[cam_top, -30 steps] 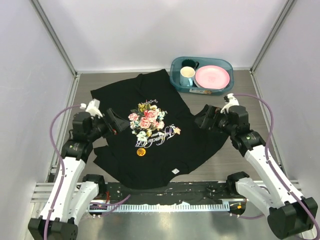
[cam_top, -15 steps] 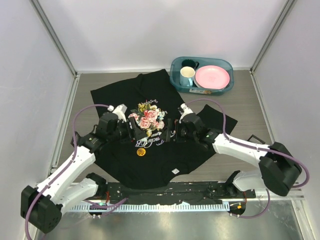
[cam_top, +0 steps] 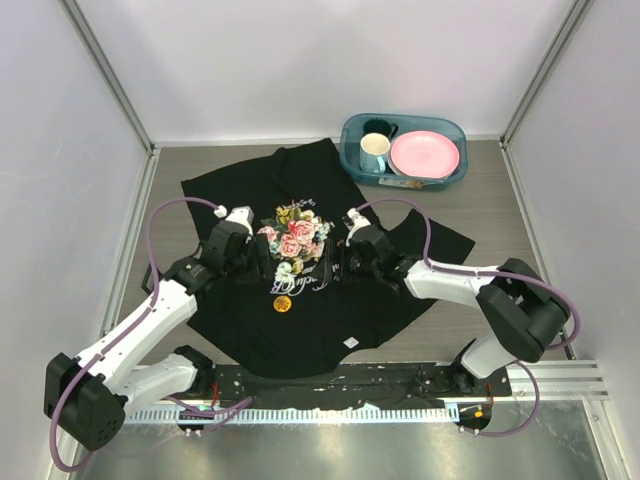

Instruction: Remove the brooch from the garment

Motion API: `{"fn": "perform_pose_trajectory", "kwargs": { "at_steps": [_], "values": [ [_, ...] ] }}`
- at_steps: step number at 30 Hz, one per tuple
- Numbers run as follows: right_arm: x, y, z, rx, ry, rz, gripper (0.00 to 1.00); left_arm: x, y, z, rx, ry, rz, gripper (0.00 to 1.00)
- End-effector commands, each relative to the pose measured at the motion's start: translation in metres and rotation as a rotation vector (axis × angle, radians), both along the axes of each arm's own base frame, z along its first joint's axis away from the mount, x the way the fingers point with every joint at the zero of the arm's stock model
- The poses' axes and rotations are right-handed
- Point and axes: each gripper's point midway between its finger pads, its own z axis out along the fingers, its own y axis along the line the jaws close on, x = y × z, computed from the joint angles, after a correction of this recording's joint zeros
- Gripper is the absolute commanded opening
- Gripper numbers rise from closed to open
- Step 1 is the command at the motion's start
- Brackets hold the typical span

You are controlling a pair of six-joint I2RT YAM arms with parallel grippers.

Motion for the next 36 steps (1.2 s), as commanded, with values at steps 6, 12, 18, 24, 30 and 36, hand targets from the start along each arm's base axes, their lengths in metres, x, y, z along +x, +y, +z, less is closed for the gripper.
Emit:
{"fn": "perform_pose_trajectory", "kwargs": {
  "at_steps": [6,12,18,24,30,36],
  "values": [
    [0.004,0.024,0.004,0.049,-0.017,0.099,0.70,-0.018,0.007,-0.014,0.035,0.077,0.017,0.55],
    [-0.005,0.024,-0.007,0.046,0.010,0.148,0.36,-0.014,-0.019,-0.029,0.053,0.079,0.007,0.46],
    [-0.022,0.033,-0.014,0.087,0.041,0.202,0.21,-0.013,-0.042,-0.052,0.218,0.101,-0.015,0.44],
    [-0.032,0.026,-0.028,0.076,0.056,0.210,0.10,-0.012,-0.045,-0.062,0.428,0.062,-0.023,0.59],
    [-0.038,0.024,-0.032,0.096,0.073,0.216,0.05,-0.018,-0.045,-0.075,0.494,0.102,-0.026,0.63],
    [-0.040,0.022,-0.035,0.095,0.072,0.211,0.01,-0.025,-0.043,-0.083,0.510,0.128,-0.018,0.58]
  ]
}}
